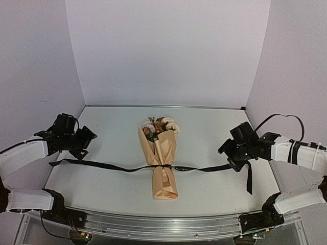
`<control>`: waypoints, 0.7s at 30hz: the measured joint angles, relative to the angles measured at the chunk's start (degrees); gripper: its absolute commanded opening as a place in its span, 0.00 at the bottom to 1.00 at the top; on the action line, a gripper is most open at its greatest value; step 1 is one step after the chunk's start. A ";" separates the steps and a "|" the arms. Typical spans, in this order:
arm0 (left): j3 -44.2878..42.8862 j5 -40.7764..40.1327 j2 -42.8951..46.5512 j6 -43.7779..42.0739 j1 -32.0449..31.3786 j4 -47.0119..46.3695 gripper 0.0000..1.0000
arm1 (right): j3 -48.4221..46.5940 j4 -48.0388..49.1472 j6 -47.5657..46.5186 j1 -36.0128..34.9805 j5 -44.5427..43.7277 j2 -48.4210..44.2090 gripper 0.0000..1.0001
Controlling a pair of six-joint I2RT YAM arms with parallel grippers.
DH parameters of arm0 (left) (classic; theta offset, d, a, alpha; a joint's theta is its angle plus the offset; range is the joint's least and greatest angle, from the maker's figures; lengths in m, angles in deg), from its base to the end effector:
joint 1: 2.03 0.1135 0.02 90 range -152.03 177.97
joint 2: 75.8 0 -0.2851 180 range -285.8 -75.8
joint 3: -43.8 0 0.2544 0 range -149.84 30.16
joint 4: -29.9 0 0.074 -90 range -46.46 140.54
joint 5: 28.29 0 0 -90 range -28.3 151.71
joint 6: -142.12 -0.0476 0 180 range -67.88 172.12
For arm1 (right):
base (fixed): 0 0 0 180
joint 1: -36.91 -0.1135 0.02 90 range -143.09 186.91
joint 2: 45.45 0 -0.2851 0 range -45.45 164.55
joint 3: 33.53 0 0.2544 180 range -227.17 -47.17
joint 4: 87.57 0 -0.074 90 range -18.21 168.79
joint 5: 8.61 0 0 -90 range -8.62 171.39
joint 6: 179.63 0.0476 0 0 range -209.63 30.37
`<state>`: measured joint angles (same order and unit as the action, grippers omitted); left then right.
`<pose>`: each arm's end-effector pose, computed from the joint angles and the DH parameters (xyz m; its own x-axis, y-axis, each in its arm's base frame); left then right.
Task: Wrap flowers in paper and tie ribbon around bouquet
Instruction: Tie the ribbon around the folded bouquet.
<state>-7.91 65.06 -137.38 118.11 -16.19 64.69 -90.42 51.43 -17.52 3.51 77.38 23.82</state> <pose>0.2140 -0.0569 0.2352 -0.5372 -0.8050 -0.2519 -0.5068 0.5468 -0.6665 0.2022 0.1294 0.2281 -0.6953 0.6787 -0.2367 0.4797 0.6833 0.5504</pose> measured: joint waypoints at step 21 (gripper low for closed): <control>10.49 -9.38 -16.78 39.50 -35.10 -32.98 0.83 | 5.67 28.67 22.75 -13.38 0.06 16.82 0.67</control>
<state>2.58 55.68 -154.16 157.61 -51.29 31.71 -84.76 80.10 5.23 -9.87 77.43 40.64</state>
